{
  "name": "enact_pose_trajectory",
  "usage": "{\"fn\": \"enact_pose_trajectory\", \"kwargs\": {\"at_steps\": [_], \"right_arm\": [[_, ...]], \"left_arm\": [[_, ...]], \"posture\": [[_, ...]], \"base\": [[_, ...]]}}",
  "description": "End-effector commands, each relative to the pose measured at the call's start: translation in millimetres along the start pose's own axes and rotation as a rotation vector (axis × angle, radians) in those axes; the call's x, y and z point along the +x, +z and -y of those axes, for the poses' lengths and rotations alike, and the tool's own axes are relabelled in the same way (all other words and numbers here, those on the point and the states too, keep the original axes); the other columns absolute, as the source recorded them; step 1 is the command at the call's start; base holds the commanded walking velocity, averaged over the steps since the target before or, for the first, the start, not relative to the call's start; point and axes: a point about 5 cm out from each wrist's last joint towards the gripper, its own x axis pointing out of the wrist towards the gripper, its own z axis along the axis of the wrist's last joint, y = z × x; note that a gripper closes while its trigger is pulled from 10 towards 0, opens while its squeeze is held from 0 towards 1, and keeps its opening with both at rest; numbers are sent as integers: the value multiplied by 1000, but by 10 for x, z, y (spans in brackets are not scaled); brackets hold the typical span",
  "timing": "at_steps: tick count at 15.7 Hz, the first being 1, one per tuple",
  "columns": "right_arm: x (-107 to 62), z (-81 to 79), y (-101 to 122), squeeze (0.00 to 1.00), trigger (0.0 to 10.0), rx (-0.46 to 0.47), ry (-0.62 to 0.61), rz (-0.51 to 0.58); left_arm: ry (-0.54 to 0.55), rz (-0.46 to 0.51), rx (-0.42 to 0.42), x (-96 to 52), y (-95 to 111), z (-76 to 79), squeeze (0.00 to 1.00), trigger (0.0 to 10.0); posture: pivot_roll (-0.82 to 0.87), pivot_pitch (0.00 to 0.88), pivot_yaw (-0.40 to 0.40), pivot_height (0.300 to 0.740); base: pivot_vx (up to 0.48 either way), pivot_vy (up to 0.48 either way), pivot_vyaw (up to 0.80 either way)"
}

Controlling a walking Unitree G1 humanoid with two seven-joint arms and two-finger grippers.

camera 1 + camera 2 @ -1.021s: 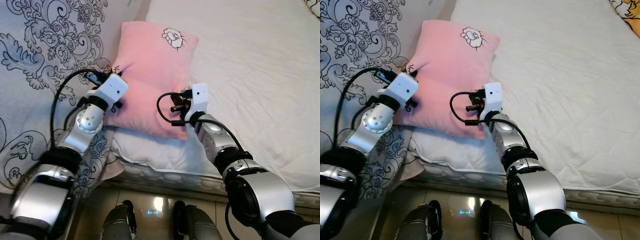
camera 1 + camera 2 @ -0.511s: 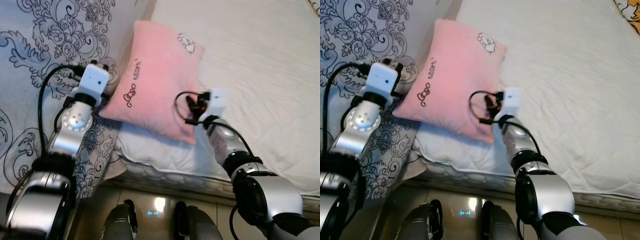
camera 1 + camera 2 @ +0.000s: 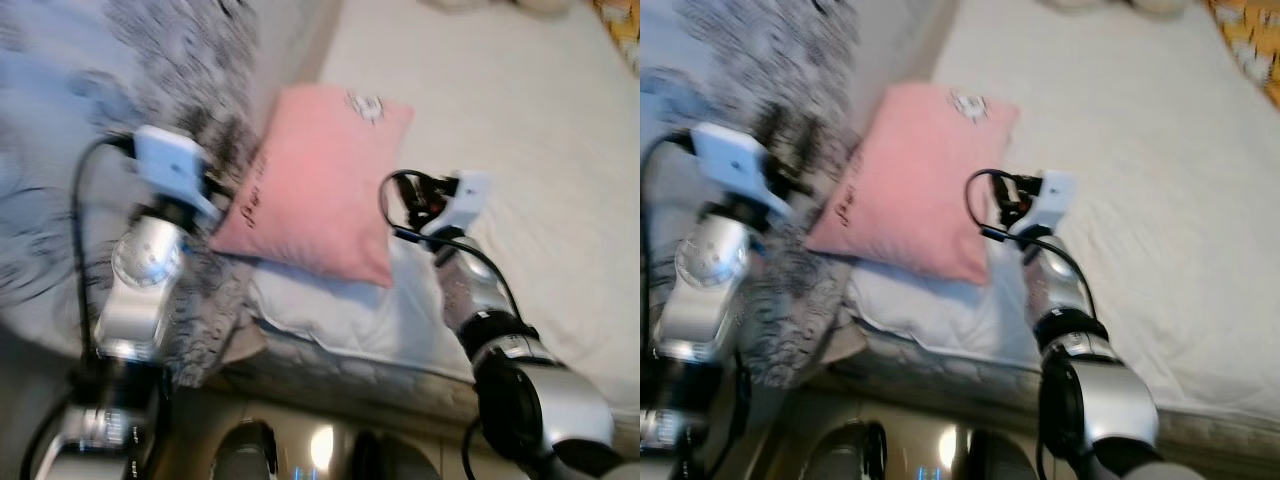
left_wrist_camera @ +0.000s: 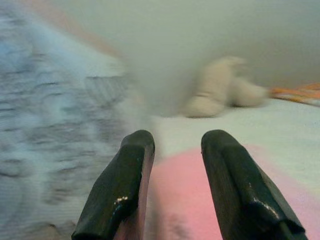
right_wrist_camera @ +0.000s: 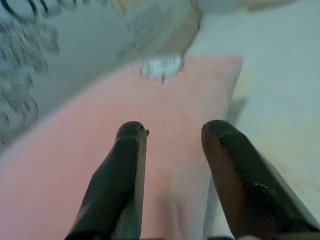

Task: Clean up the room

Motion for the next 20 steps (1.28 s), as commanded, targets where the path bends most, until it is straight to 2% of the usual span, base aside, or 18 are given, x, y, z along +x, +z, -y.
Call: {"fn": "enact_pose_trajectory", "kwargs": {"at_steps": [1, 2, 4, 5, 6, 7, 8, 11, 13, 15, 16, 17, 19, 20], "right_arm": [[-33, 97, 148, 0, 10000, 3, -28, 77], [-103, 144, 234, 0, 10000, -28, -40, 119], [-337, 139, 258, 0, 10000, -124, -24, 111], [-398, 119, 253, 0, 10000, -147, -11, 105], [-515, 88, 199, 0, 10000, -197, -6, 73], [-564, 82, 154, 0, 10000, -213, -15, 48], [-692, 51, 66, 0, 10000, -235, -26, 8], [-946, -109, -57, 0, 10000, -238, -29, -76], [-1075, -134, -139, 0, 10000, -221, -84, -142], [-1151, -144, -179, 0, 10000, -245, -87, -176], [-1169, -142, -174, 0, 10000, -225, -97, -189], [-1180, -133, -164, 0, 10000, -195, -113, -201], [-1185, -120, -131, 0, 10000, -224, -122, -204], [-1183, -107, -130, 0, 10000, -208, -136, -207]], "left_arm": [[20, -82, -72, -60, -109, 33, 0, 10000], [88, -122, -113, -138, -181, 29, 0, 10000], [143, -264, -250, -392, -413, 129, 0, 10000], [143, -291, -269, -455, -454, 159, 0, 10000], [132, -332, -240, -578, -507, 207, 0, 10000], [134, -336, -224, -615, -516, 221, 0, 10000], [133, -359, -206, -669, -519, 273, 0, 10000], [110, -410, -204, -682, -521, 371, 0, 10000], [123, -437, -210, -653, -539, 399, 0, 10000], [104, -433, -180, -628, -526, 427, 0, 10000], [104, -435, -180, -627, -523, 432, 0, 10000], [106, -440, -176, -626, -522, 428, 0, 10000], [123, -445, -183, -626, -513, 414, 0, 10000], [135, -445, -168, -630, -511, 401, 0, 10000]], "posture": [[76, 0, -6, 740], [56, 0, -1, 740], [21, 0, 2, 740], [21, 0, 2, 740], [8, 0, 4, 740], [5, 0, 4, 740], [4, 0, 2, 740], [-5, 0, 3, 740], [-8, 0, 8, 740], [-14, 0, 19, 740], [-15, 0, 20, 740], [-17, 0, 23, 740], [-18, 0, 28, 740], [-17, 0, 31, 740]], "base": [[0, 0, 0], [0, 0, 0], [0, 0, 0], [0, 0, 0], [0, 0, 0], [0, 0, 0], [0, 0, 0], [0, -320, 0], [0, -480, 0], [0, -480, 0], [0, -480, 0], [0, -480, -800], [0, -480, -800], [0, -480, -488]]}}
